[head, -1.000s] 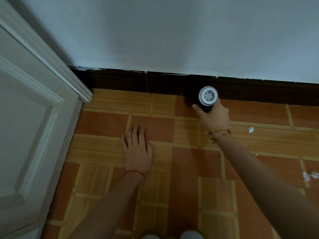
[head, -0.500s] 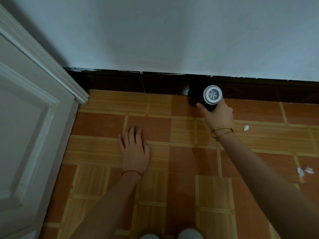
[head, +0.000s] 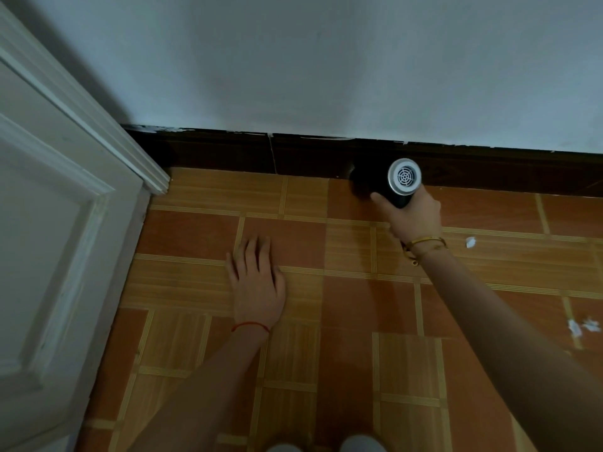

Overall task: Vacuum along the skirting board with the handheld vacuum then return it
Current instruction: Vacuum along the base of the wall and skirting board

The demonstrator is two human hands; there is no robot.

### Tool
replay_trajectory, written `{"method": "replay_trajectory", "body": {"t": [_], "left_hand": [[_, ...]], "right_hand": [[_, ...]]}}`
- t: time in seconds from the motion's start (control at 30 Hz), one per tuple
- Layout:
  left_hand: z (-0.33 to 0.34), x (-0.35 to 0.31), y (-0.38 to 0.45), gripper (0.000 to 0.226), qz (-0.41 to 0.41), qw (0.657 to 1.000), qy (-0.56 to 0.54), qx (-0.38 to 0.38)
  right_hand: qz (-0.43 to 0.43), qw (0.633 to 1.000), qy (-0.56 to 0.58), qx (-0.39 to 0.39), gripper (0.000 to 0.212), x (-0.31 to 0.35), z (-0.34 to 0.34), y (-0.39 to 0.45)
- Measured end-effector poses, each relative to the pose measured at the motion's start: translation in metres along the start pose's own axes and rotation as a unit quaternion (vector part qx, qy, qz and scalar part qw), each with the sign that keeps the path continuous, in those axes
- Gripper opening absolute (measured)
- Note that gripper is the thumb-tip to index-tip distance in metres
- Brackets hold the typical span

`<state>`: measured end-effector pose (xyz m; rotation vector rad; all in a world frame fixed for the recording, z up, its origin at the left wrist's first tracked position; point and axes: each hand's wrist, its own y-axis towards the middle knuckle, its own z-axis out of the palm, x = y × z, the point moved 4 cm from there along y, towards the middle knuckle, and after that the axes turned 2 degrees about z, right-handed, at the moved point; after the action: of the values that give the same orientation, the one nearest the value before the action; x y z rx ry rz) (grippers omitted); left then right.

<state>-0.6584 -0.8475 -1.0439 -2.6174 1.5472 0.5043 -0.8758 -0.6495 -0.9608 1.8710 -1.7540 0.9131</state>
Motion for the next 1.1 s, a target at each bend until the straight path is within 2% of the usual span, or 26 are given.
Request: {"method": "replay_trajectory", "body": {"t": [0.13,0.23,0.73,0.93,1.1], "left_hand": [[0.000,0.000,0.001,0.052,-0.001,1.000,0.004,0.002],[-0.001,0.000,0.001,0.052,-0.004,1.000,0.002,0.003],[0.001,0.001,0.003,0.055,-0.015,1.000,0.018,0.018],[0.002,0.002,0.003,0.057,-0.015,0.999,0.013,0.028],[0.001,0.001,0.003,0.058,-0.017,0.999,0.012,0.034]], "right_hand": [[-0.013,1.000,0.015,0.014,0.062,0.003,0.010,0.000],[-0.056,0.998,-0.014,0.034,0.062,0.018,0.027,-0.002],[-0.199,0.963,0.031,0.177,0.074,0.144,0.168,0.001],[-0.214,0.949,0.047,0.225,0.074,0.185,0.219,-0.005],[-0.211,0.947,0.064,0.232,0.073,0.189,0.229,-0.004]]}}
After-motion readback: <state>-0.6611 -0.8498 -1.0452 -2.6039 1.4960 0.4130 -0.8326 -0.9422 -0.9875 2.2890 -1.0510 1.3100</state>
